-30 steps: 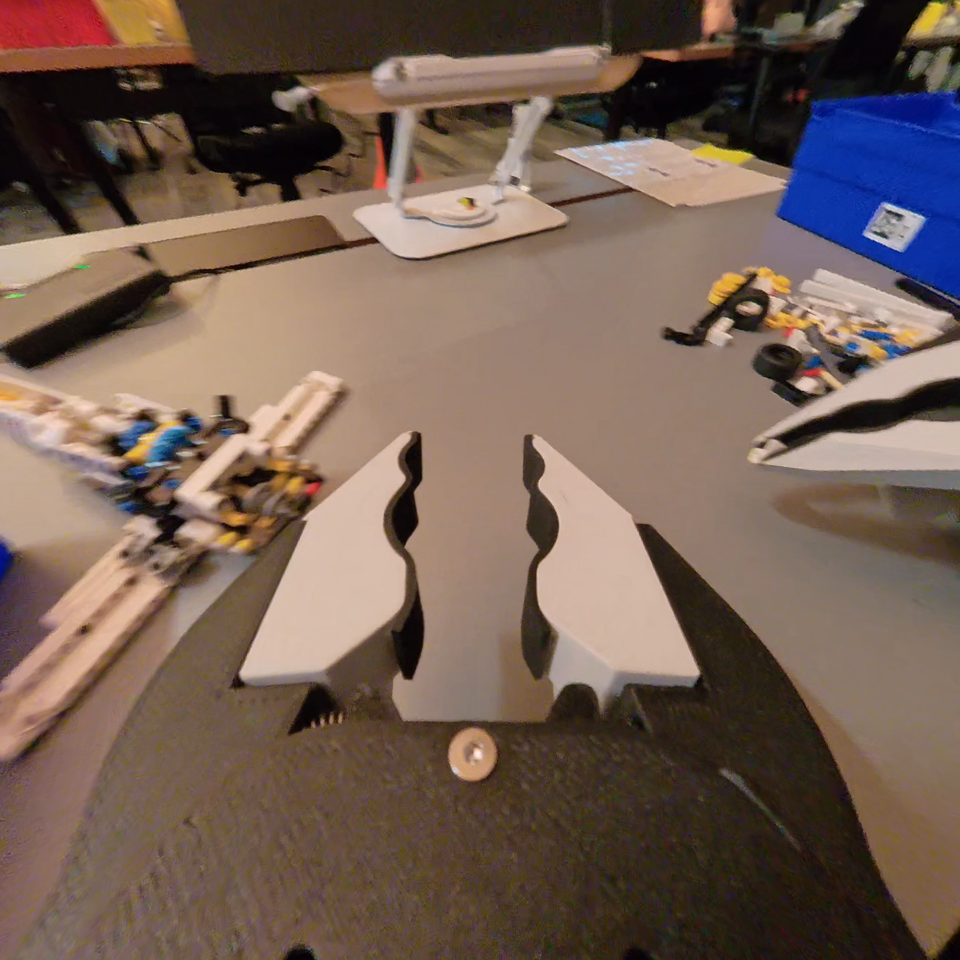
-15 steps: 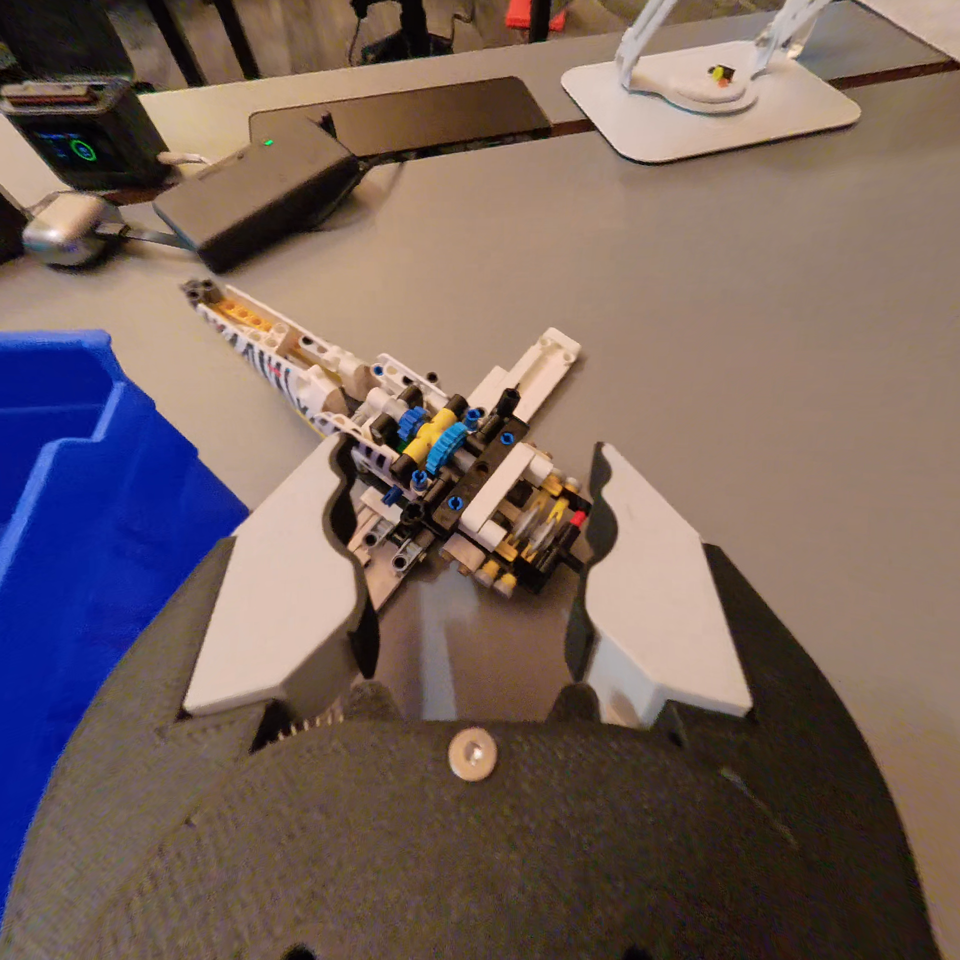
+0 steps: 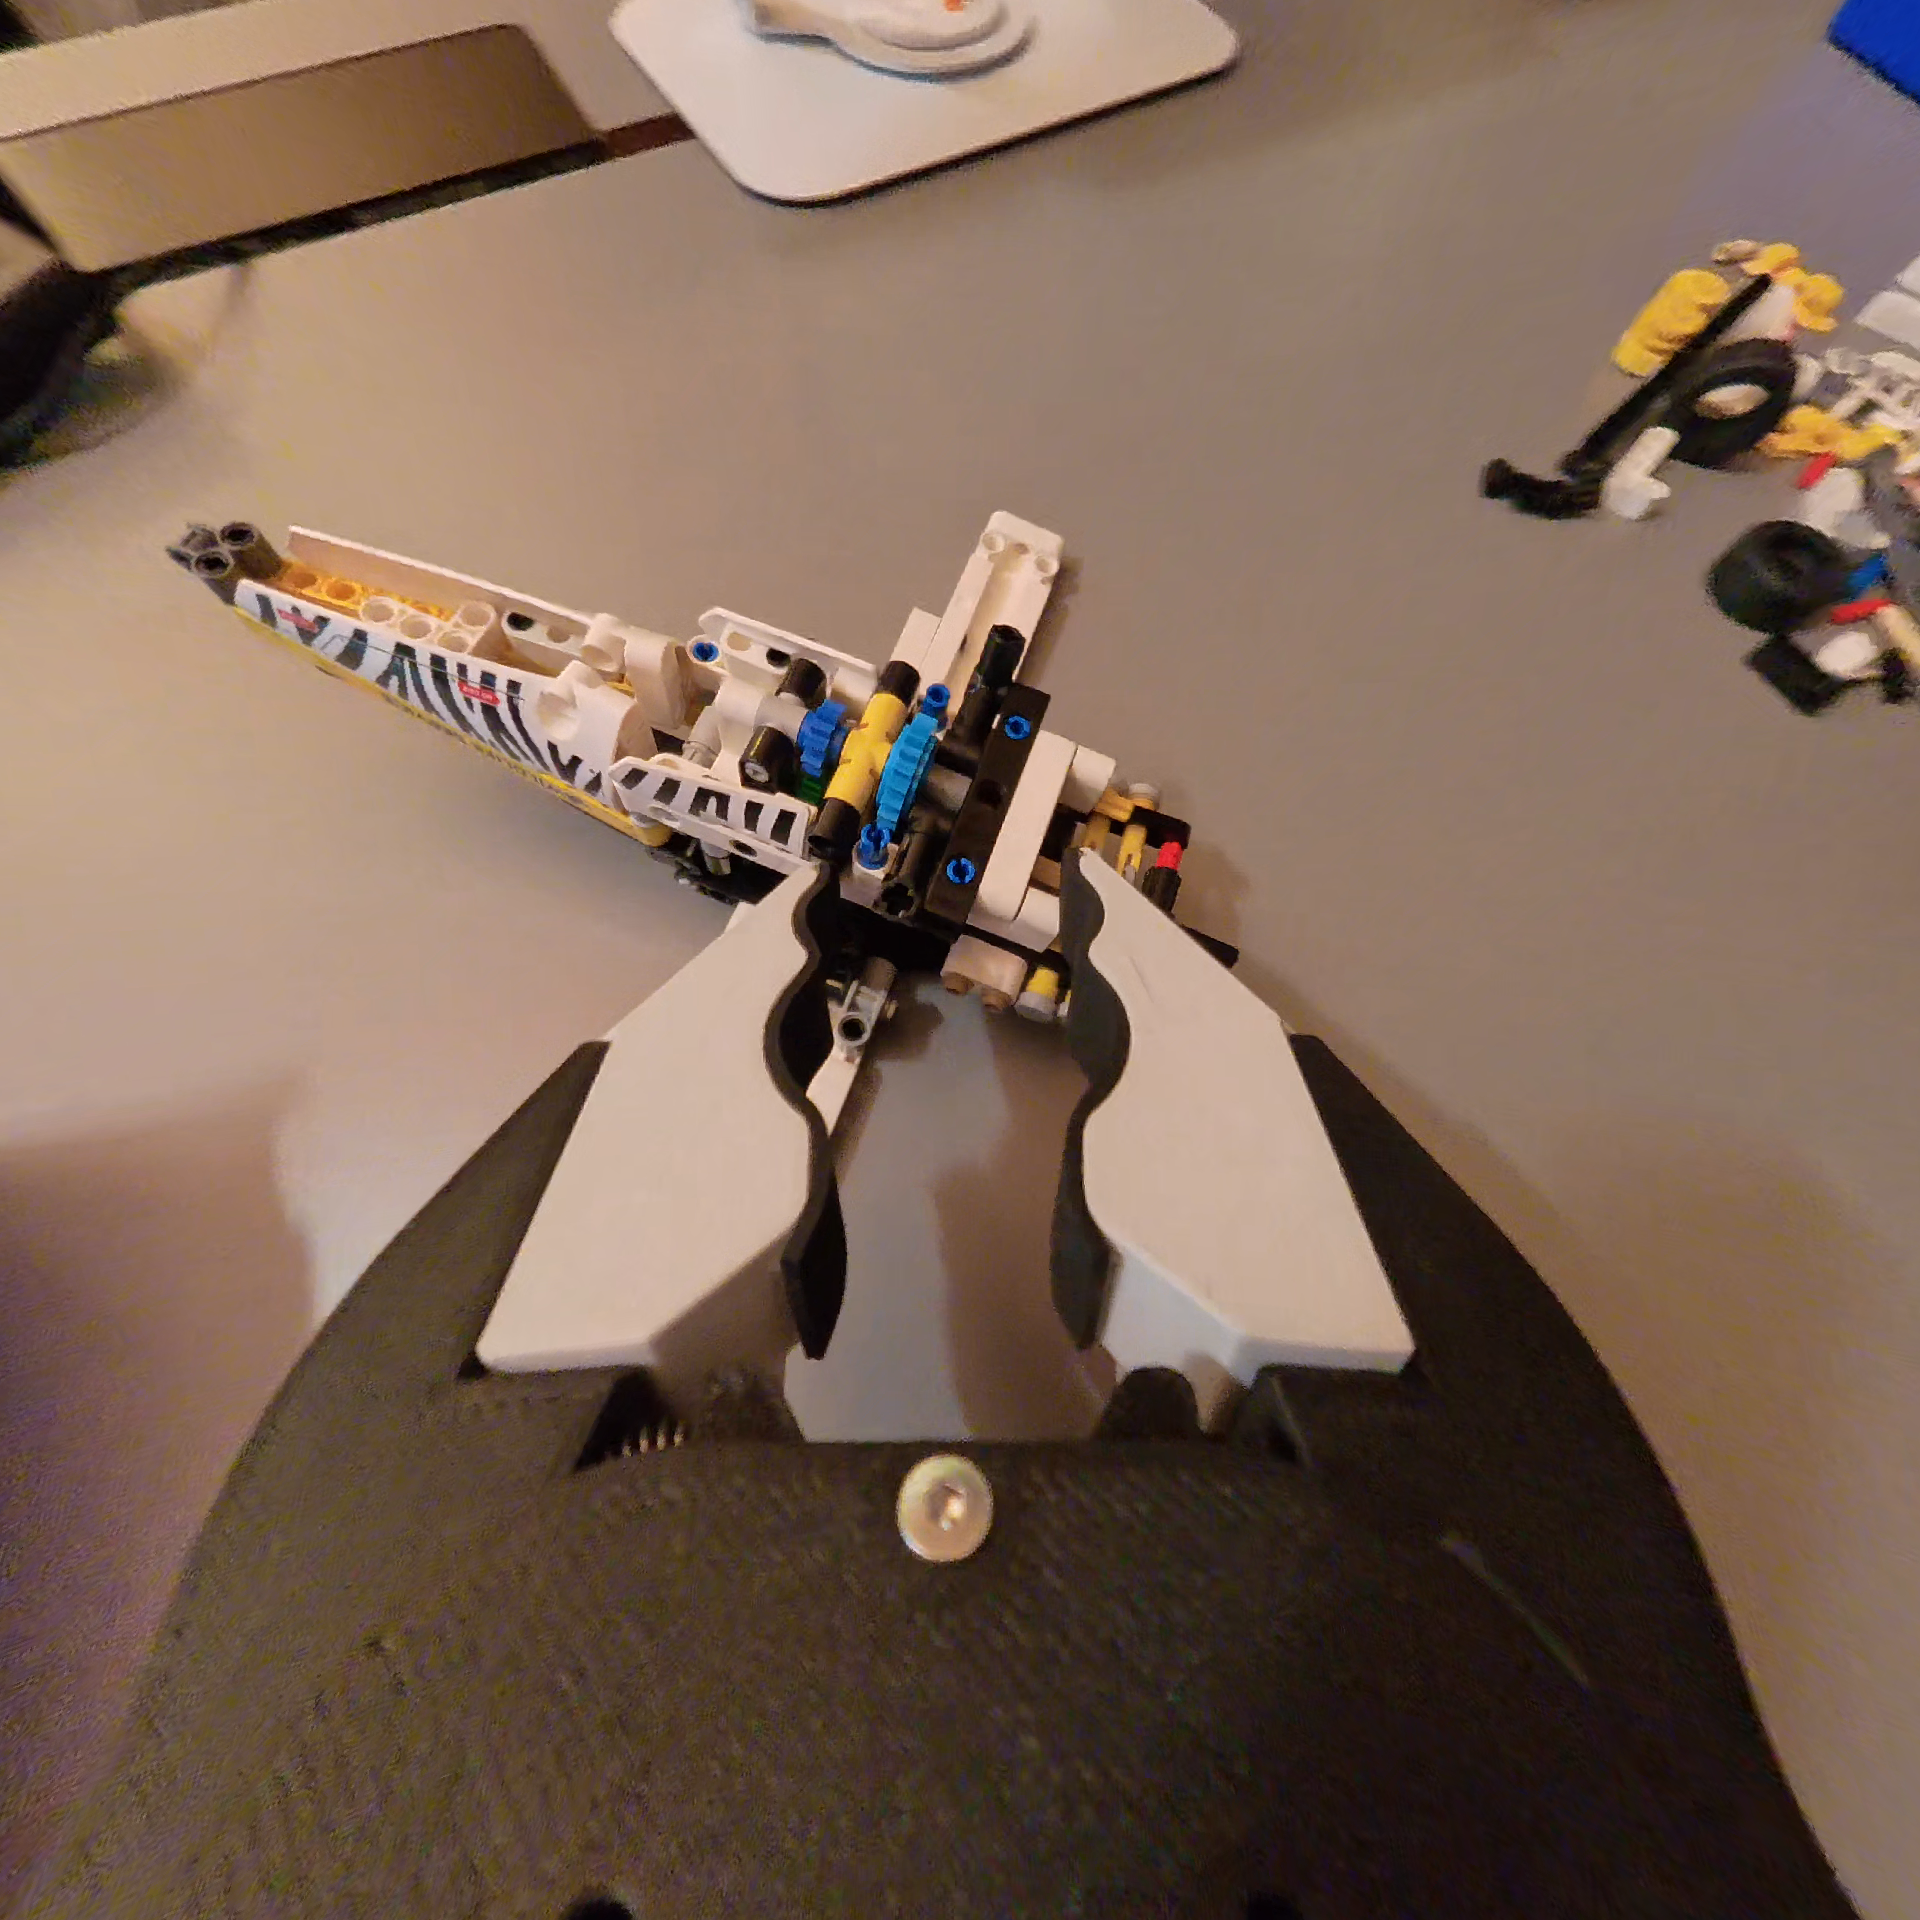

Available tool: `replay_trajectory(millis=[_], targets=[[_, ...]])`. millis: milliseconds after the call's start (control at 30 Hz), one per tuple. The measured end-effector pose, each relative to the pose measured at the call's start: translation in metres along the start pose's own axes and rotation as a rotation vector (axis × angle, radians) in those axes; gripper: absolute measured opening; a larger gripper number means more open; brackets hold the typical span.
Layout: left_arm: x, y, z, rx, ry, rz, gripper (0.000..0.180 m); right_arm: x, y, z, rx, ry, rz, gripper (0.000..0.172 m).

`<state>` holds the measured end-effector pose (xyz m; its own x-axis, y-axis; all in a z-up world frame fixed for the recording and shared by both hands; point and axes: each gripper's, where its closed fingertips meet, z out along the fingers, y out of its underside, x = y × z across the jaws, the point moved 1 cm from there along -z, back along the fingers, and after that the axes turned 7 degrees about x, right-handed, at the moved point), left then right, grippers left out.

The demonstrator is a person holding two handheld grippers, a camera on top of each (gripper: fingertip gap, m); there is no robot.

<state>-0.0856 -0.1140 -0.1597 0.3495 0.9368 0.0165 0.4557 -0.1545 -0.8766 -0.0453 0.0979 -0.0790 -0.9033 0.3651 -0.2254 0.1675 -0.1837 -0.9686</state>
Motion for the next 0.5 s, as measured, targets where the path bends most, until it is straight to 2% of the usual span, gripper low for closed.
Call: replay_trajectory(millis=[167,300,367,400,500], targets=[[0.048,-0.002,0.005,-0.016,0.059,0.014,0.039,-0.018,-0.028,-0.027,0.171,-0.147,-0.040,0.004],[0.082,0.000,0.004,-0.001,0.102,0.058,0.038,-0.022,-0.034,-0.039,0.187,-0.186,-0.074,0.004],[0.090,0.000,0.004,0.020,0.101,0.070,0.037,-0.003,-0.028,-0.041,0.131,-0.103,-0.039,0.005],[0.092,0.000,0.004,0.027,0.096,0.071,0.037,0.016,-0.020,-0.042,0.069,-0.001,-0.024,0.004],[0.098,0.001,0.003,0.029,0.090,0.076,0.037,0.077,0.021,-0.059,-0.227,0.303,-0.008,0.005]])
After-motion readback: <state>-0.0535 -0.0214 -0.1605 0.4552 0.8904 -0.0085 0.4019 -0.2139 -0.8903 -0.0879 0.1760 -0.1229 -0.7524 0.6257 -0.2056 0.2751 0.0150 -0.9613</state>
